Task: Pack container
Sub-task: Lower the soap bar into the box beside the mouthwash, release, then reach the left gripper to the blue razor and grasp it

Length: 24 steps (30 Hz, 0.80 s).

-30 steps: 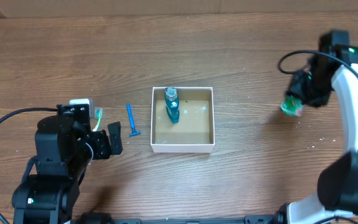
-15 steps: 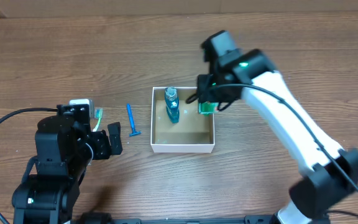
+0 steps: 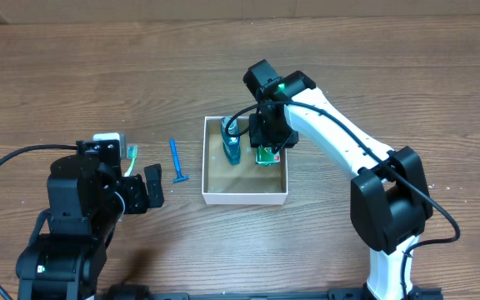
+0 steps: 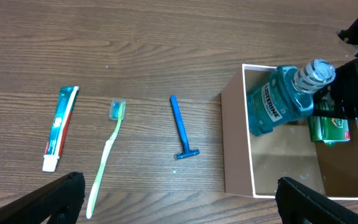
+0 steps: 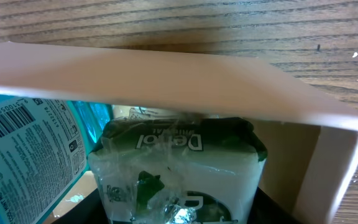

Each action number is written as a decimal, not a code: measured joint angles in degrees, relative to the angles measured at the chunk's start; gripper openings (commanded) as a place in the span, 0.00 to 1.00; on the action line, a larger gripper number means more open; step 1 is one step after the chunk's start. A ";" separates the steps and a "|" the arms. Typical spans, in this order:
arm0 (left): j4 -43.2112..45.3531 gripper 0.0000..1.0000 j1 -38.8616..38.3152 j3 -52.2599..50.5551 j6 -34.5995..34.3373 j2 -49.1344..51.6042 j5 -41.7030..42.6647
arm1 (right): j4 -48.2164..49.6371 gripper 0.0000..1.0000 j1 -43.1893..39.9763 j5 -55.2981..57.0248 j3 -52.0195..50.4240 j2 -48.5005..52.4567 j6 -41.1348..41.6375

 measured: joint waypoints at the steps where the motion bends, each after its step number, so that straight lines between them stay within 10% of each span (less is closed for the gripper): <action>1: 0.00 1.00 0.00 0.00 0.00 0.00 0.00 | 0.00 0.52 -0.02 -0.02 0.00 0.00 0.02; 14: -0.39 1.00 0.00 0.00 0.02 0.00 0.00 | -4.52 0.66 0.02 2.60 1.49 -6.86 0.24; 17: -0.42 1.00 0.00 0.00 0.00 0.00 0.00 | -5.09 0.98 -0.24 5.53 3.02 -13.77 0.28; 24: -0.39 1.00 0.00 0.00 0.00 0.00 -0.04 | -7.96 1.00 -12.79 11.89 5.38 -27.58 1.99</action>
